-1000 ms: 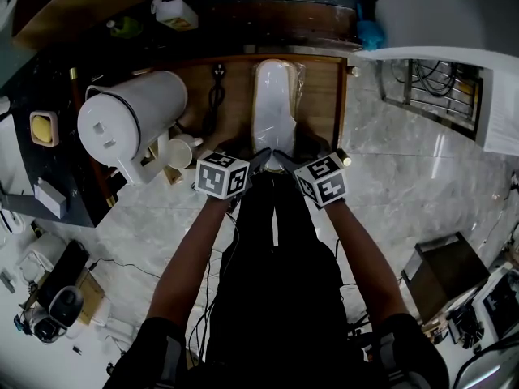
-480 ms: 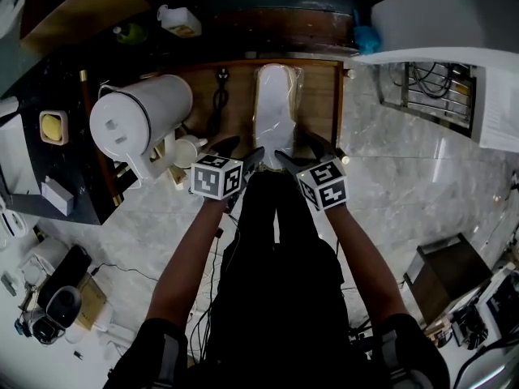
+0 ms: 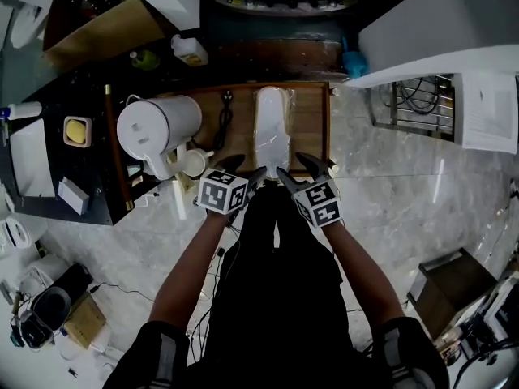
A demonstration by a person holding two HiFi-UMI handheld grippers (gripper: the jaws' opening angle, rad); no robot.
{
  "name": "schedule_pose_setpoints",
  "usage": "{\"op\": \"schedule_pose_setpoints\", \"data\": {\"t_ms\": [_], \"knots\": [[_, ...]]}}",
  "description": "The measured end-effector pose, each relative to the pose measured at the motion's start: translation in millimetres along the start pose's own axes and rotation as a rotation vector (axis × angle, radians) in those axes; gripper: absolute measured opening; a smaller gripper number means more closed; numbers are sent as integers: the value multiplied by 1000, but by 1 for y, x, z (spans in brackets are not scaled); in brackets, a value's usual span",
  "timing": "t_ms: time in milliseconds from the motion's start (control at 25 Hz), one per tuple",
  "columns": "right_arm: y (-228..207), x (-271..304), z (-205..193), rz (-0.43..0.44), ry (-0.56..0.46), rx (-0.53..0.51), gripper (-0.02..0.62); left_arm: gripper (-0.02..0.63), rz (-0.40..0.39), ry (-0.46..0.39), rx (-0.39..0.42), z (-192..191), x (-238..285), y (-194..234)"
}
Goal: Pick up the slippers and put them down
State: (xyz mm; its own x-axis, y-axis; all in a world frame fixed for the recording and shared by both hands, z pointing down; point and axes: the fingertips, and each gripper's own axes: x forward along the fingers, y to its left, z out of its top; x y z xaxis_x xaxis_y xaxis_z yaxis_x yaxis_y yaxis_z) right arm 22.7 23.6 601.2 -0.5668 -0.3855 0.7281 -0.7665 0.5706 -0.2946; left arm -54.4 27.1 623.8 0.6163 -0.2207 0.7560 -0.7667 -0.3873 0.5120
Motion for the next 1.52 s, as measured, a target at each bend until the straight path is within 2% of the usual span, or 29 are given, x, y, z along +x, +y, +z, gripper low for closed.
{"op": "schedule_pose_setpoints", "data": {"t_ms": [40,80,120,160,200,280,480,640,1080,1520], "knots": [[3,-6,4,-6,-6,-18,205,282,5,-4,34,3,-5,-6],[4,-12,7,-18,-11,-36,105,254,7,-19,69,6,-10,-13],[6,-18,10,-30,-16,-50,10,179,3,-44,98,11,-17,-21],[8,-23,13,-36,-23,-60,9,96,-7,-73,120,15,-24,-30],[9,-29,16,-36,-34,-66,9,51,-21,-102,137,18,-31,-40],[14,-40,22,-22,-59,-75,9,17,-56,-154,167,24,-43,-60],[38,-66,35,33,-110,-141,8,11,-78,-273,183,28,-75,-90],[54,-86,43,54,-164,-141,8,11,-88,-328,169,22,-94,-104],[63,-109,51,23,-209,-173,8,11,-101,-358,184,19,-126,-105],[61,-115,64,8,-244,-191,6,11,-133,-381,191,29,-130,-110]]}}
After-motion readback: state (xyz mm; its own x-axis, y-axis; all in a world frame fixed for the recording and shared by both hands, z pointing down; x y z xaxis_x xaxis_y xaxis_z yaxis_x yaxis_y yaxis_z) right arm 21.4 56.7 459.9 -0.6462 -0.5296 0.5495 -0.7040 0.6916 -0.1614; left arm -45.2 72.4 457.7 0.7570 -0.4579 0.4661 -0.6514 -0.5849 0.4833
